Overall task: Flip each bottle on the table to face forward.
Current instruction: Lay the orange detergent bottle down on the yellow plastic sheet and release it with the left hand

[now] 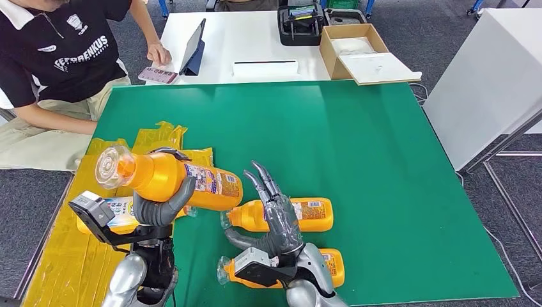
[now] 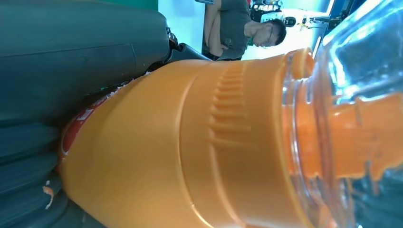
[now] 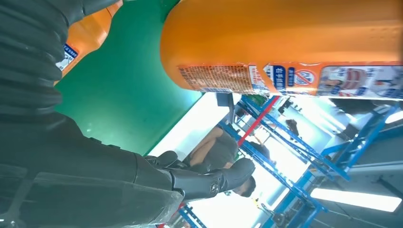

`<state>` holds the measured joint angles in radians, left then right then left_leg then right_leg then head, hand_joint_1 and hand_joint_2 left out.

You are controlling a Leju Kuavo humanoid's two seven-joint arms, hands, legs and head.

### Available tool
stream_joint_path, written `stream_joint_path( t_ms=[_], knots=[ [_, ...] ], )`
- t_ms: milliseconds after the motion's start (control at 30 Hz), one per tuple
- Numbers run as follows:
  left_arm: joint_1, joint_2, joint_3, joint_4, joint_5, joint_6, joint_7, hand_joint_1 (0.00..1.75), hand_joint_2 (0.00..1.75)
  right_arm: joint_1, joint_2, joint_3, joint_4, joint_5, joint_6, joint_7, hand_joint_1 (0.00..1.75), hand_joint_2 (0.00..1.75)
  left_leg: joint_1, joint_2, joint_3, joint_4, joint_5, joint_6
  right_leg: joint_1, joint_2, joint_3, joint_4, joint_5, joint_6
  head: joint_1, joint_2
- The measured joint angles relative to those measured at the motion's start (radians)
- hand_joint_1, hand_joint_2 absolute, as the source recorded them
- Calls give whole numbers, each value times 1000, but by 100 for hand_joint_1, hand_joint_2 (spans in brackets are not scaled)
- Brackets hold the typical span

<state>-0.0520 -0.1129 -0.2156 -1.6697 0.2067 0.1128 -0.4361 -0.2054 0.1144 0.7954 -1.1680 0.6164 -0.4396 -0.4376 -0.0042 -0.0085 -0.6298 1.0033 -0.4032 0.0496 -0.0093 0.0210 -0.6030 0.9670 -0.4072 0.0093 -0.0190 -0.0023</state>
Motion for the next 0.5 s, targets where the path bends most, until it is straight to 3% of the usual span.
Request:
stream_joint_path(
  t_ms=[233,500],
  knots=[
    [-8,3,28,-9,-60,83,-42,175,175,47,-53,-22,-120,-83,-17,-47,0,175,0,0,0,0,0,0,0,0,0,0,0,0,0,0],
    [-8,3,31,-10,-65,90,-45,175,175,52,-57,-25,-131,-89,-18,-50,0,175,0,0,0,0,0,0,0,0,0,0,0,0,0,0]
  ],
)
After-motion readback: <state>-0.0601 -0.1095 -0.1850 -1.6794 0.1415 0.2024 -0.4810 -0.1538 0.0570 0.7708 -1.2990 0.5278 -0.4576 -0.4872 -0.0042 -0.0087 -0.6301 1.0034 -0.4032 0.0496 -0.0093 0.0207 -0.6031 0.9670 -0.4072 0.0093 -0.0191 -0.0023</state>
